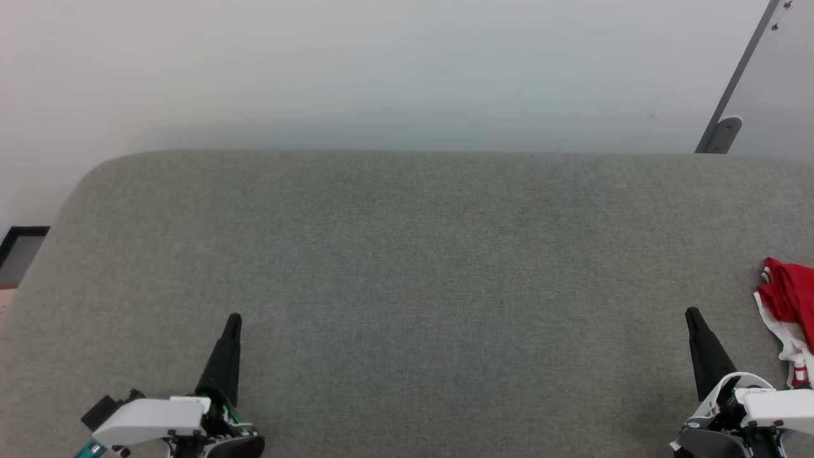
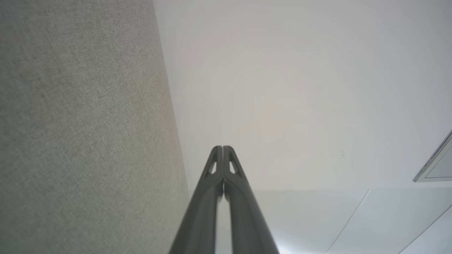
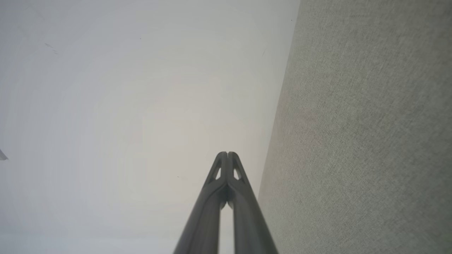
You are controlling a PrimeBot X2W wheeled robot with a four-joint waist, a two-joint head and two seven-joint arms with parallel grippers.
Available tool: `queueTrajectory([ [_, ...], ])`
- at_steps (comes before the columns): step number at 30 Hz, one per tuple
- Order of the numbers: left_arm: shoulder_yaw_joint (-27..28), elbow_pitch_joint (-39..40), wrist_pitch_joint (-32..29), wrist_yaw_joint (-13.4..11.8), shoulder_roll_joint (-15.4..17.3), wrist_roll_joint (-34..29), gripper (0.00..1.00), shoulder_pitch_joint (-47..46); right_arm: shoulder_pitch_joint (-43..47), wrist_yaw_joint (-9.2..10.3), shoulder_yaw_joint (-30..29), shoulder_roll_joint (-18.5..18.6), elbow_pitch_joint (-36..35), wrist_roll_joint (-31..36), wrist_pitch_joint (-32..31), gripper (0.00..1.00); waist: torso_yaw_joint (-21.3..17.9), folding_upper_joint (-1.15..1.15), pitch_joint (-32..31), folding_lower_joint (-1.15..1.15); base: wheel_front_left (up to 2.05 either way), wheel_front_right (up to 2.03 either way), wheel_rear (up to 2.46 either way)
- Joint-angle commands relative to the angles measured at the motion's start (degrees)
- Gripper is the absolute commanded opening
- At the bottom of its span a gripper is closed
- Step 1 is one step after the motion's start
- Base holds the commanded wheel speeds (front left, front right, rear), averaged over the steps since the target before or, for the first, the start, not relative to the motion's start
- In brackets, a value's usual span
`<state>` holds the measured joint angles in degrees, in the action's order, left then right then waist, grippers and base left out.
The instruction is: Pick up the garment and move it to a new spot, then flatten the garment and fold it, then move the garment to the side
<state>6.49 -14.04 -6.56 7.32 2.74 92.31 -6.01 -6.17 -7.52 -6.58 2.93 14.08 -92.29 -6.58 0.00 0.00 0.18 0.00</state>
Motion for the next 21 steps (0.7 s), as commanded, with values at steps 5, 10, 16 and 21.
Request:
queueTrajectory([
  [5, 0.05, -0.03, -0.14, 0.31, 0.05, 0.19, 0.00, -0.53, -0.13, 0.06, 0.02, -0.17, -0.10, -0.24, -0.10, 0.00, 0.00, 0.00, 0.00, 0.00, 0.00, 0.00, 0.00],
  [10, 0.04, -0.03, -0.14, 0.31, 0.05, 0.19, 0.00, -0.52, -0.13, 0.06, 0.02, -0.17, -0.10, -0.24, -0.10, 0.00, 0.00, 0.00, 0.00, 0.00, 0.00, 0.00, 0.00],
  [16, 0.04, -0.03, -0.14, 0.31, 0.05, 0.20, 0.00, -0.52, -0.13, 0.06, 0.02, -0.17, -0.10, -0.24, -0.10, 0.00, 0.00, 0.00, 0.00, 0.00, 0.00, 0.00, 0.00],
  [21, 0.04, -0.03, -0.14, 0.31, 0.05, 0.20, 0.00, -0.52, -0.13, 0.06, 0.02, -0.17, -0.10, -0.24, -0.10, 0.00, 0.00, 0.00, 0.00, 0.00, 0.00, 0.00, 0.00],
])
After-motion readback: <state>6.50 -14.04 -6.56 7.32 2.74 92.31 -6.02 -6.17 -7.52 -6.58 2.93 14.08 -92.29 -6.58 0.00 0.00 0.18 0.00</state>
